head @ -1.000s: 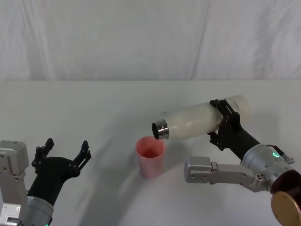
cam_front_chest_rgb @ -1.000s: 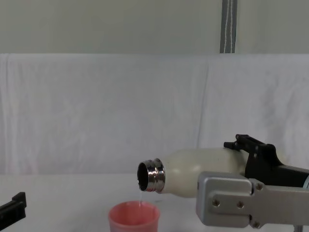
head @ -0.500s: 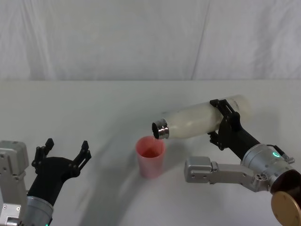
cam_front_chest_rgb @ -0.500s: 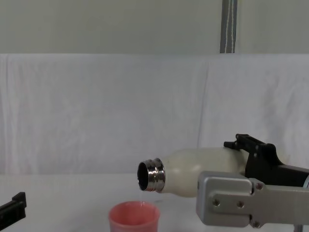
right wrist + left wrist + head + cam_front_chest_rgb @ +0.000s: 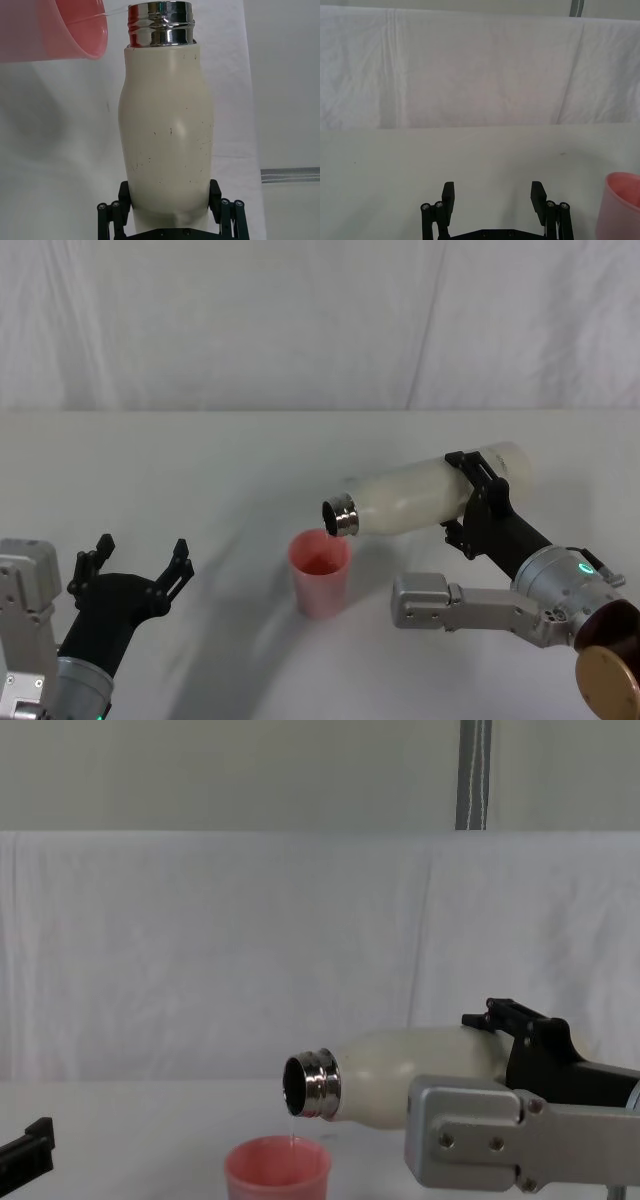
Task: Grasp the thermos with one hand and pour water into the cup lid.
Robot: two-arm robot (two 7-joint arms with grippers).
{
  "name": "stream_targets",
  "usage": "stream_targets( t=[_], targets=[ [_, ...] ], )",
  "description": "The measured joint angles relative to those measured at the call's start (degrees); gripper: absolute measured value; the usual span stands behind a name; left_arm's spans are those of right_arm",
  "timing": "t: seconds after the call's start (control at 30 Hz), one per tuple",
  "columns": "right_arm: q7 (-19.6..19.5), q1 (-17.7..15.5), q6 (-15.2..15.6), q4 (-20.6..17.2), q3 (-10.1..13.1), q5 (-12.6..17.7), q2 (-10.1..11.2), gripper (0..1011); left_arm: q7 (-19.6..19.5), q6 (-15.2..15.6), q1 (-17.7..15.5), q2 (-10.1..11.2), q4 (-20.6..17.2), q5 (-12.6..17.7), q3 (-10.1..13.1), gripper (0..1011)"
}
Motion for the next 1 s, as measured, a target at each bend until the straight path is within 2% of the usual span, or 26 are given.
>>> stream_targets(
  t=[1.0],
  targets=[
    [0.2,0.63,-0.28,0.39,-0.31,-0.05,0.05,951,0.0,0.0,0.0,0.0,0.0,0.0,0.0,1001]
  ],
)
